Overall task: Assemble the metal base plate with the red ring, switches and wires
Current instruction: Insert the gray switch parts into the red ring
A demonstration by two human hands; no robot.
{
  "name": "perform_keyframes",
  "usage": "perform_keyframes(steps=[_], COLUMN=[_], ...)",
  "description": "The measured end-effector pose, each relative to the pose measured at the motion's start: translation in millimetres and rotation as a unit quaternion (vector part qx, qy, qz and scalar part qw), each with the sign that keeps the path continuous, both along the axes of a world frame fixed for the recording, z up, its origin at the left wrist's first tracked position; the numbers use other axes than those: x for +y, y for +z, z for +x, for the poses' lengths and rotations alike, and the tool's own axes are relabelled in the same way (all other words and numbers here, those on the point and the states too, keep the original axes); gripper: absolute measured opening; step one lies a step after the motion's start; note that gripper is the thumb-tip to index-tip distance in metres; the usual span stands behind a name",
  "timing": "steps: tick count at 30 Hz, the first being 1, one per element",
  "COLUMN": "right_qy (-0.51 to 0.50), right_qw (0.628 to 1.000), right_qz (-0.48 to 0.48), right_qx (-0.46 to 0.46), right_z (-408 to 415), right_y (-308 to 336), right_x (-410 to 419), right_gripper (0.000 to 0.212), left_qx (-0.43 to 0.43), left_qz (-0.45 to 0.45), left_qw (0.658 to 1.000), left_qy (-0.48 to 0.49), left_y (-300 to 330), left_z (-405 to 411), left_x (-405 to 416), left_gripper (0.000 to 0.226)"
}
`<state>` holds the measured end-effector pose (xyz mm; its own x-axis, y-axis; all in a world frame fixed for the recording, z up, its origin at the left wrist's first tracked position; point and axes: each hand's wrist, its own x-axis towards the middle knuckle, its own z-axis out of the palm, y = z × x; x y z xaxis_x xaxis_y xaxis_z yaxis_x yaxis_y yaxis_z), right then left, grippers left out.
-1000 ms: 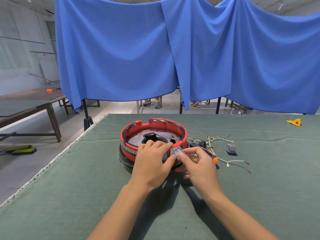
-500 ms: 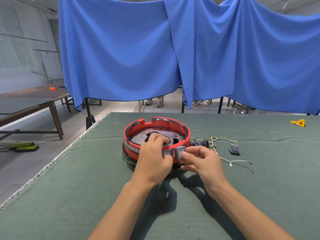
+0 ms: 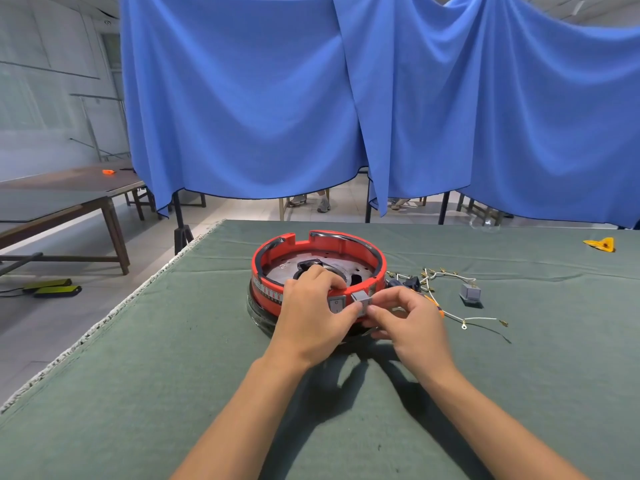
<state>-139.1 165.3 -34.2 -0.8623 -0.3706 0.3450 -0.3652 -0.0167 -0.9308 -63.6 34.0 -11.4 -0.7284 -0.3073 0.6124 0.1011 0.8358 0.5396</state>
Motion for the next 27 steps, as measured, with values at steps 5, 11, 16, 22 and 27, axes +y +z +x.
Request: perform_keyframes(steps=[5,11,16,22,27], right_qy=[-0.113,0.017,0.055,0.032,0.021], right_qw=[0.958,0.960,0.971,0.968,0.971], right_qz=[0.131,0.183,0.155,0.140,0.129], right_qx=[0.228,0.210,0.174,0.204,0.199], right_z=[0.4,-14.0,-21.8,-21.6,-18.7], right_y=[6.8,12.2,14.1,10.5,9.5], right_x=[5.9,12.0,14.0,7.4,4.5], right_gripper=[0.030,0.035,0.028,0.023,0.021], left_qx=[0.003,0.009,0.016,0.027,0.035], left_qz=[0.017,0.033,0.051,0.053,0.040], left_qw=[1.000,0.999,0.998,0.998,0.998], left_qy=[-0.007,-0.026,-0.029,-0.026,-0.016], left_y=[3.5,4.5,5.8,4.2,2.8], left_z=[-0.2,0.9,0.9,-1.0,-1.8], left_x=[-0.5,-2.3,-1.2,-1.6,-1.2], left_gripper=[0.019,0.016,0.013,0.012,0.012])
